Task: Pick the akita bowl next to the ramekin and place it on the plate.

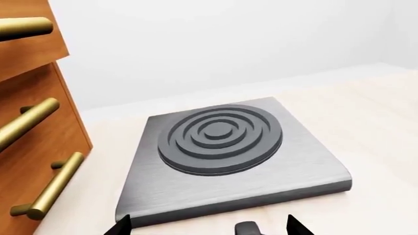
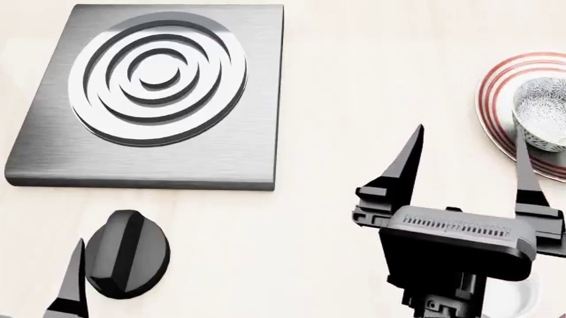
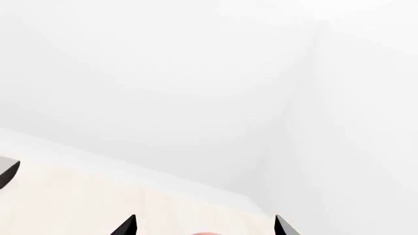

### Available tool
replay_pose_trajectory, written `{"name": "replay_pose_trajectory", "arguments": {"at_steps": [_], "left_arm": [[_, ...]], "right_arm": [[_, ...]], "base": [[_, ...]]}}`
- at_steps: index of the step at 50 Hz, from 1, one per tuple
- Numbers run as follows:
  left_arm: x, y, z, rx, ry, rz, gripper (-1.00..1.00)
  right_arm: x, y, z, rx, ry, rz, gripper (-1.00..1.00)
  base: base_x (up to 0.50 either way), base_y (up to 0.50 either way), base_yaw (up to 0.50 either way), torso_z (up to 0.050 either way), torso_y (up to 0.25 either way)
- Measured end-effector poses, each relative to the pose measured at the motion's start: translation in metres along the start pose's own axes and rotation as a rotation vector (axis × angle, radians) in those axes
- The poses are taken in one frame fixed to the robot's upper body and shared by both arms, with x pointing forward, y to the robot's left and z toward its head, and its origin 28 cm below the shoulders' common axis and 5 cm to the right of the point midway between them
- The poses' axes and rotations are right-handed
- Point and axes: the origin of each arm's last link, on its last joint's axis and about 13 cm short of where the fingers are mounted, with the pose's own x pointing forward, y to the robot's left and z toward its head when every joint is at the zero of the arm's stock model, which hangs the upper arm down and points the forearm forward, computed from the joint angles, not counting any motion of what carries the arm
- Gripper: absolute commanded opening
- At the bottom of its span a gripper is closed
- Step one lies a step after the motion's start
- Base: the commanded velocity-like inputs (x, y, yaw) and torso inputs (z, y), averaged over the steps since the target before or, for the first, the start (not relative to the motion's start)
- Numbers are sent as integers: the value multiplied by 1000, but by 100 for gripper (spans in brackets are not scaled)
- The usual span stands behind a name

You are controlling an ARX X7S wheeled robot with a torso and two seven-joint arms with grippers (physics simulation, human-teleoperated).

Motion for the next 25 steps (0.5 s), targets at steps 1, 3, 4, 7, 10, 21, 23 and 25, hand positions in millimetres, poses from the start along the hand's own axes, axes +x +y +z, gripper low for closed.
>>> {"name": "replay_pose_trajectory", "arguments": {"at_steps": [1, 3, 4, 7, 10, 21, 23, 25], "left_arm": [[0, 0, 0, 0, 0, 0, 100], [0, 0, 0, 0, 0, -1, 100], [0, 0, 0, 0, 0, -1, 100], [0, 0, 0, 0, -1, -1, 100], [0, 0, 0, 0, -1, -2, 100], [0, -1, 0, -3, -1, -2, 100], [0, -1, 0, -4, -1, -2, 100], [0, -1, 0, -5, -2, -2, 100]], "right_arm": [[-2, 0, 0, 0, -2, 2, 100], [-6, 0, 0, -1, -5, 5, 100], [-8, 0, 1, -1, -7, 6, 100], [-13, 0, 2, -1, -14, 9, 100], [-18, 0, 4, -1, -22, 12, 100], [-34, -3, 11, 6, -51, 15, 100], [-36, -3, 13, 6, -58, 16, 100], [-39, -4, 15, 6, -65, 17, 100]], "base": [[0, 0, 0, 0, 0], [0, 0, 0, 0, 0], [0, 0, 0, 0, 0], [0, 0, 0, 0, 0], [0, 0, 0, 0, 0], [0, 0, 0, 0, 0], [0, 0, 0, 0, 0], [0, 0, 0, 0, 0]]}}
